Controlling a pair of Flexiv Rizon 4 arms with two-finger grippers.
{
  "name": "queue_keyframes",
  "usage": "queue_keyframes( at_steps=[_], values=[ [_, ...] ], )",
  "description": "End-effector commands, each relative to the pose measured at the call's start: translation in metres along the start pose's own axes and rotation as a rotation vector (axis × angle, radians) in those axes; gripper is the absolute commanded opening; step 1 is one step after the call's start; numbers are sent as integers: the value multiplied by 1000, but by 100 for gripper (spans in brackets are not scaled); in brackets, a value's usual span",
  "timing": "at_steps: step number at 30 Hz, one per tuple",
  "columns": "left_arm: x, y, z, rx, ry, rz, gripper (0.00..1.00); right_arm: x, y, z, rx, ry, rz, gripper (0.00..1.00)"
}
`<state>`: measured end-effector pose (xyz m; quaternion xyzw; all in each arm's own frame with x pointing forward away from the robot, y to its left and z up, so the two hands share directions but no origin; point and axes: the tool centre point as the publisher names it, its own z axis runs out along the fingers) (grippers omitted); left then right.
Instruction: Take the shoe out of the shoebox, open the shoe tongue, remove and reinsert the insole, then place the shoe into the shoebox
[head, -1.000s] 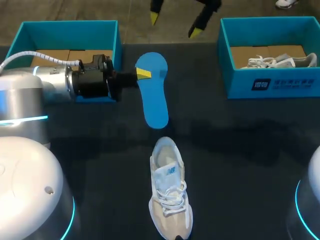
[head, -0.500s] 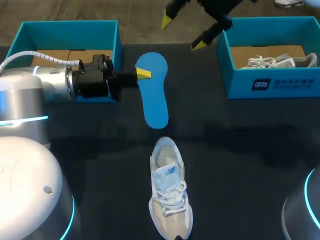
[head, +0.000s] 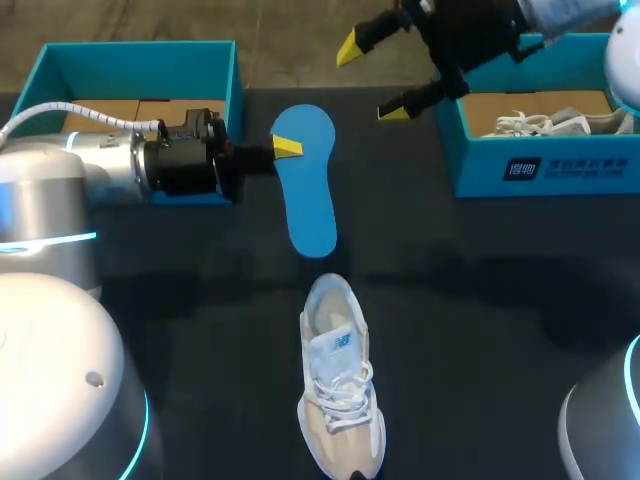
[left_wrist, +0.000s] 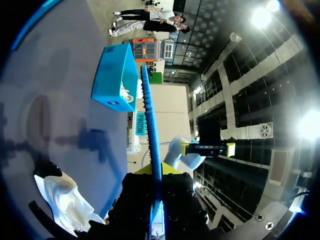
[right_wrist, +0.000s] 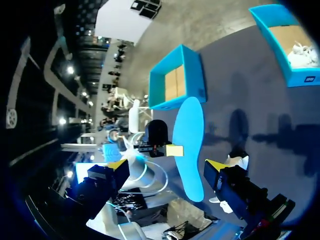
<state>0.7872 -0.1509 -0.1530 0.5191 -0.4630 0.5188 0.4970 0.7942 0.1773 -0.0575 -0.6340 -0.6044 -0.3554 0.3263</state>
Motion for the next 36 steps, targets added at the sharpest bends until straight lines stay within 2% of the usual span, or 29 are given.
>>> queue_keyframes(
  at_steps=[1, 17, 36],
  values=[
    [0, 1, -1, 1, -3, 0, 0, -10, -5, 1, -13, 226, 6, 100],
    [0, 1, -1, 1, -3, 0, 0, -25, -3, 11, -8, 294, 22, 100],
    [0, 1, -1, 1, -3, 0, 0, -28, -2, 13, -9, 316, 54, 100]
  ],
)
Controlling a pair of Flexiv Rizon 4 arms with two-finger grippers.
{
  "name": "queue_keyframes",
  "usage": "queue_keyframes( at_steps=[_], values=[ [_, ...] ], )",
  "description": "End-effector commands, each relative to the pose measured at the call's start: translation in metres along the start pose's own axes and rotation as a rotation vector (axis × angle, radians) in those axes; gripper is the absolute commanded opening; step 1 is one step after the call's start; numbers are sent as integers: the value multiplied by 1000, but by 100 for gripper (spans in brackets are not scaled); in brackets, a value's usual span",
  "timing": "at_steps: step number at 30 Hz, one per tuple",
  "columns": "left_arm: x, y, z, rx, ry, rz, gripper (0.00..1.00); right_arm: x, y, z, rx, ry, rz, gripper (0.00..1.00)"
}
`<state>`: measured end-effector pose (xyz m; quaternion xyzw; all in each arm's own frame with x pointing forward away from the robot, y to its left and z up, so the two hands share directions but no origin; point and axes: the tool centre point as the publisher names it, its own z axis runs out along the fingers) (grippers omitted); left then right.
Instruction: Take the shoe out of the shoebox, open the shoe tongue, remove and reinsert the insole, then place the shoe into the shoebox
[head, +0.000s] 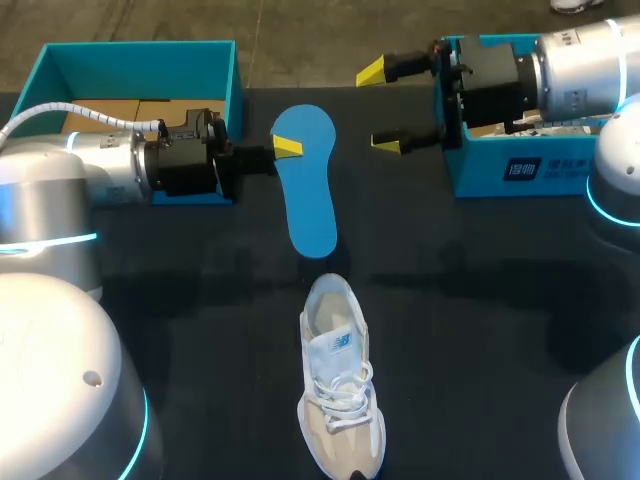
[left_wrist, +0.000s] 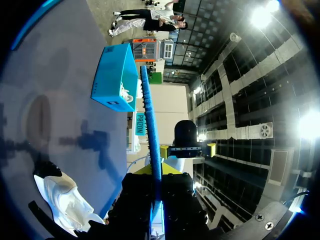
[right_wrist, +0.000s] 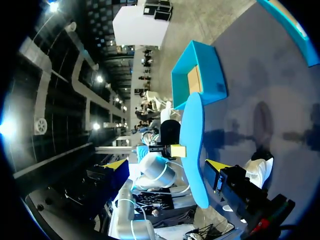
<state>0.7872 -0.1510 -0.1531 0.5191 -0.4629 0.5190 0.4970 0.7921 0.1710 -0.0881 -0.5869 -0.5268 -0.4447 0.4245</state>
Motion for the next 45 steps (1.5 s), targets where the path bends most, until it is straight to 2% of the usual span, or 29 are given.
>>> queue_keyframes(
  at_steps=[1, 2, 8, 9, 16, 21, 27, 36, 43, 45],
  values=[
    [0, 1, -1, 0, -4, 0, 0, 0, 0, 2, -1, -2, 1, 100],
    [0, 1, -1, 0, -4, 0, 0, 0, 0, 2, -1, -2, 1, 100],
    [31, -5, -1, -52, 6, 317, 0, 0, 0, 2, -1, -2, 1, 100],
    [34, -4, -2, -73, 9, 351, 0, 0, 0, 2, -1, -2, 1, 100],
    [43, 11, -11, -98, -17, 622, 0, 0, 0, 2, -1, -2, 1, 100],
    [47, 19, -19, -59, 11, 792, 0, 0, 0, 2, -1, -2, 1, 100],
    [54, 12, -25, 15, 79, 966, 0, 0, 0, 2, -1, -2, 1, 100],
    [70, 6, -32, 17, 167, 1237, 0, 0, 0, 2, -1, -2, 1, 100],
    [64, 1, -43, -2, 229, 1490, 0, 0, 0, 2, -1, -2, 1, 100],
    [60, -1, -45, 27, 236, 1630, 0, 0, 0, 2, -1, -2, 1, 100]
  ],
)
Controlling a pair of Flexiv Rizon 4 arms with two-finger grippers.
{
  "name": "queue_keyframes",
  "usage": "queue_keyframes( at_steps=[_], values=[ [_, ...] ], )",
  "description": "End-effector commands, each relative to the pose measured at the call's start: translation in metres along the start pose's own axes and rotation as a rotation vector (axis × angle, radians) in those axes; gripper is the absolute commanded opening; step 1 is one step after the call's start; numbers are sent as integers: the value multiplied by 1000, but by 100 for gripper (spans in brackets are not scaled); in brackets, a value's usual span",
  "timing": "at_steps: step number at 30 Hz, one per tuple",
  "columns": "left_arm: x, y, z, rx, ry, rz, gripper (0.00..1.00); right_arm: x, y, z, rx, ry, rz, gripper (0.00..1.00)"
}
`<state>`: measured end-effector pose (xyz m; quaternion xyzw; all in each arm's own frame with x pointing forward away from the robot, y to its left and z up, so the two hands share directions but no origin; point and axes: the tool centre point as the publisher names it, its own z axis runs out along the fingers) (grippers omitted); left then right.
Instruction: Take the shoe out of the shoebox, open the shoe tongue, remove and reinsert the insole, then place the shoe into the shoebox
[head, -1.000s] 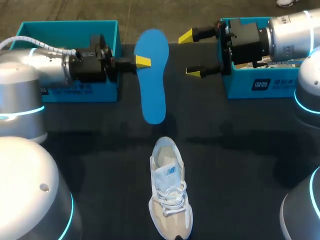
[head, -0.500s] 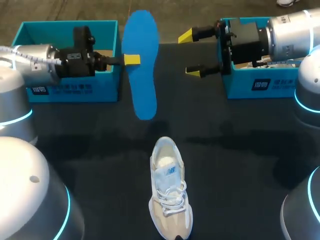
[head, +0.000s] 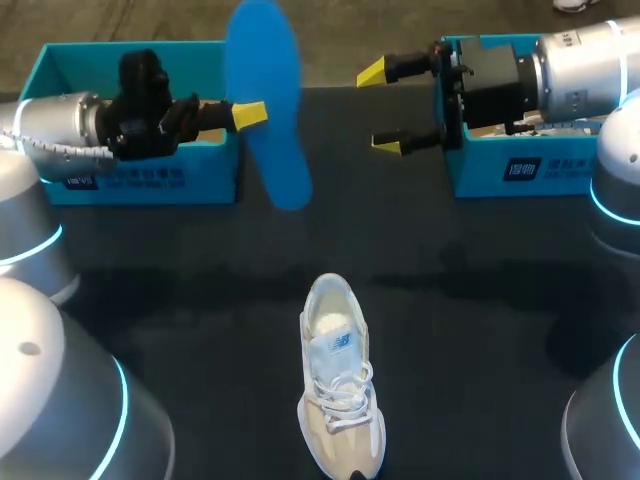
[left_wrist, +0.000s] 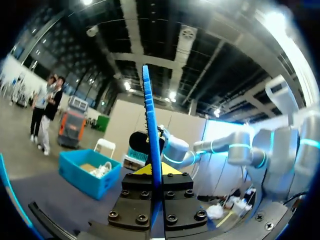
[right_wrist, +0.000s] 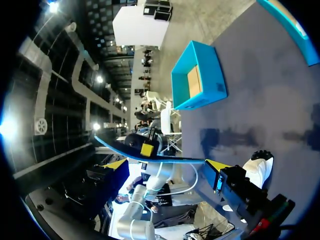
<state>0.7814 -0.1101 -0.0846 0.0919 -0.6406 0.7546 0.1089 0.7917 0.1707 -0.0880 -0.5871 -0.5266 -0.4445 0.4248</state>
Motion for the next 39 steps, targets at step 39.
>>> queue_keyframes(
  at_steps=[39],
  values=[
    [11, 15, 13, -156, 232, 1549, 0, 0, 0, 3, -2, -2, 0, 100]
  ],
)
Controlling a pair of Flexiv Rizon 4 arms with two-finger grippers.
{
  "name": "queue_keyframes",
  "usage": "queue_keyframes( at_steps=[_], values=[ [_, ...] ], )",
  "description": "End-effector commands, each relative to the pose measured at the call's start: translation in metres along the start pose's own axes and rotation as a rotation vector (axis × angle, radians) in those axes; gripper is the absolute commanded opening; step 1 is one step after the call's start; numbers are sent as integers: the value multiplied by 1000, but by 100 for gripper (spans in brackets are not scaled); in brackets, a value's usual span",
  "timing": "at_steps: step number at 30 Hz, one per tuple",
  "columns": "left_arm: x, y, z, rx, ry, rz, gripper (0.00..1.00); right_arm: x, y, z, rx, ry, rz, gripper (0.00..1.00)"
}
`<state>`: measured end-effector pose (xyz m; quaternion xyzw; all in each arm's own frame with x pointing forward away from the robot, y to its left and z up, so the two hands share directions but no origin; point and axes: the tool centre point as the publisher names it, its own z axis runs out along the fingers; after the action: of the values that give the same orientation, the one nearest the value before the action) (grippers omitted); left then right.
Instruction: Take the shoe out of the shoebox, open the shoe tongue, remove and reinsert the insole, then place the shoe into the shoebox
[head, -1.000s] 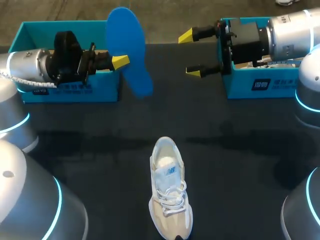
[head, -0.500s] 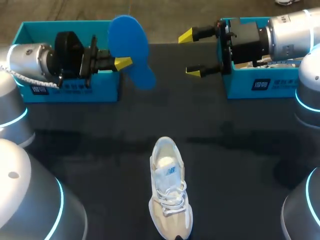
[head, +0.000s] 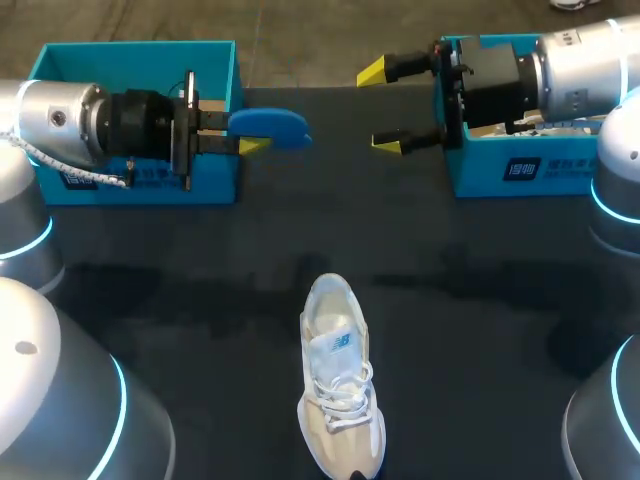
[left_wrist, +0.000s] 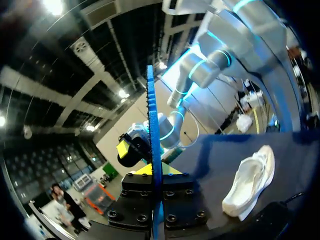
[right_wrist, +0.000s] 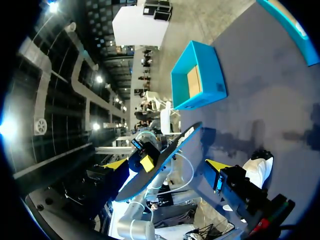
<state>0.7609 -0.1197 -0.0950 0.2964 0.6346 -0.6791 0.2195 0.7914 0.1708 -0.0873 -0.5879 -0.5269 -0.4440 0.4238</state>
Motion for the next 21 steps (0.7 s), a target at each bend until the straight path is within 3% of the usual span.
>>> queue_keyframes(
  at_steps=[1, 7, 12, 21],
  values=[
    [-7, 6, 6, -75, 60, 571, 0, 0, 1, 3, -1, 1, 0, 100],
    [-10, 8, 7, -59, 70, 759, 0, 0, 1, 3, -1, 1, 0, 100],
    [-8, 8, 7, -132, 44, 920, 0, 0, 1, 3, -1, 1, 0, 100],
    [-8, 8, 7, -147, 22, 909, 0, 0, 1, 3, -1, 1, 0, 100]
  ],
)
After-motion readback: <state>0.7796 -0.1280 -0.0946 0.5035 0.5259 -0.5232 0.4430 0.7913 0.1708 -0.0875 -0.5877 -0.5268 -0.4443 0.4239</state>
